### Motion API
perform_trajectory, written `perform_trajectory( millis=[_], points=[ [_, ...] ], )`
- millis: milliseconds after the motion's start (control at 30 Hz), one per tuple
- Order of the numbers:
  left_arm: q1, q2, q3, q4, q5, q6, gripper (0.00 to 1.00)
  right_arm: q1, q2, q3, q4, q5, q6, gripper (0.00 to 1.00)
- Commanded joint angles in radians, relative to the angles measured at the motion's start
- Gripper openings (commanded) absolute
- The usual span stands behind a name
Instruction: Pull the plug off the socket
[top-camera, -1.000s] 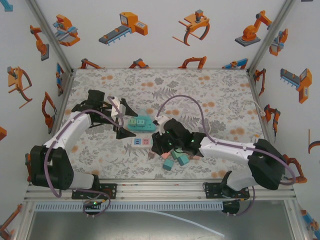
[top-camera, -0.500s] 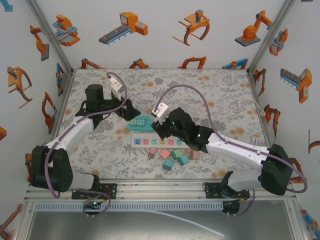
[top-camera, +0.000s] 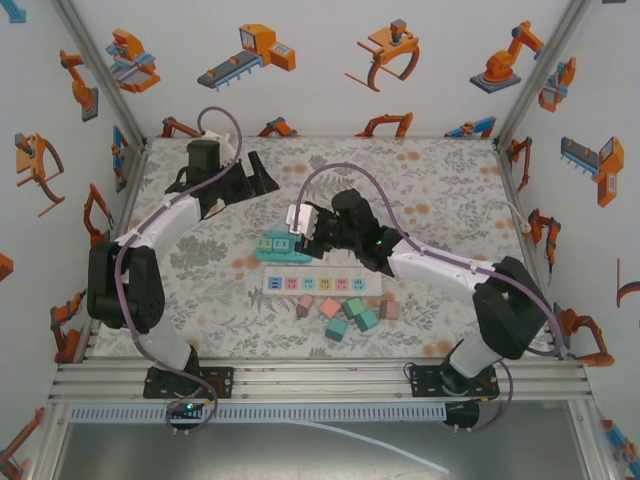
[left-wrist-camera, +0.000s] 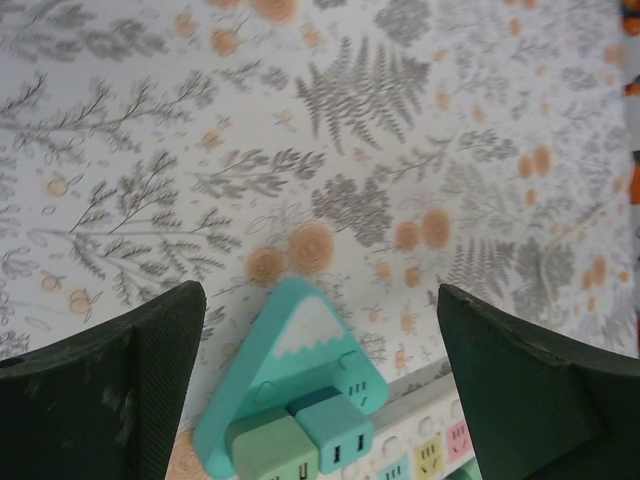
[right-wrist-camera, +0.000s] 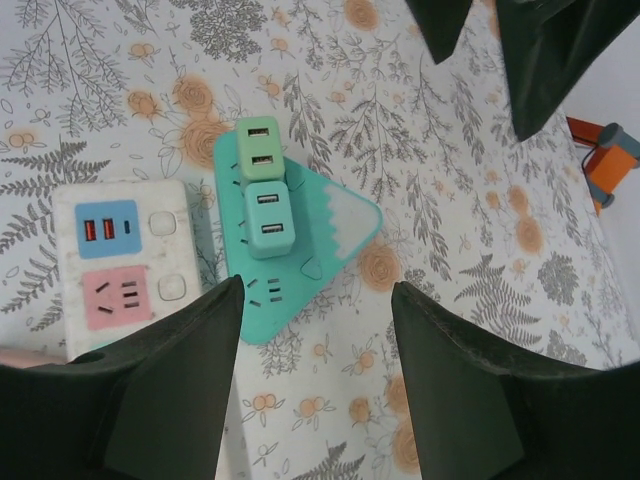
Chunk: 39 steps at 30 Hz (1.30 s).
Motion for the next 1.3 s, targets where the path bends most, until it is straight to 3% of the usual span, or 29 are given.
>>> perform_trajectory(
  millis=[0,333,767,1000,1267],
  points=[
    [-0.005,0.069,0.042,-0.14,-0.063,0.01,0.87,-0.023,0.064,0.053,0.042,-0.126,-0.023,0.57],
    [-0.026,0.205,0.183,-0.364,0.061,0.084,0.73,-0.035,0.277,0.18,0.06,-0.211,0.043,0.57],
    [-0.069,0.279,0.23,-0.453,0.036,0.136,0.61,-0.035,0.428,0.286,-0.03,-0.248,0.057,0.48],
    [-0.088,0.316,0.252,-0.489,-0.013,0.144,0.58,-0.036,0.456,0.32,-0.107,-0.26,-0.008,0.38],
    [-0.102,0.315,0.25,-0.494,-0.047,0.162,0.57,-0.035,0.447,0.373,-0.311,-0.231,-0.202,0.31]
  ],
)
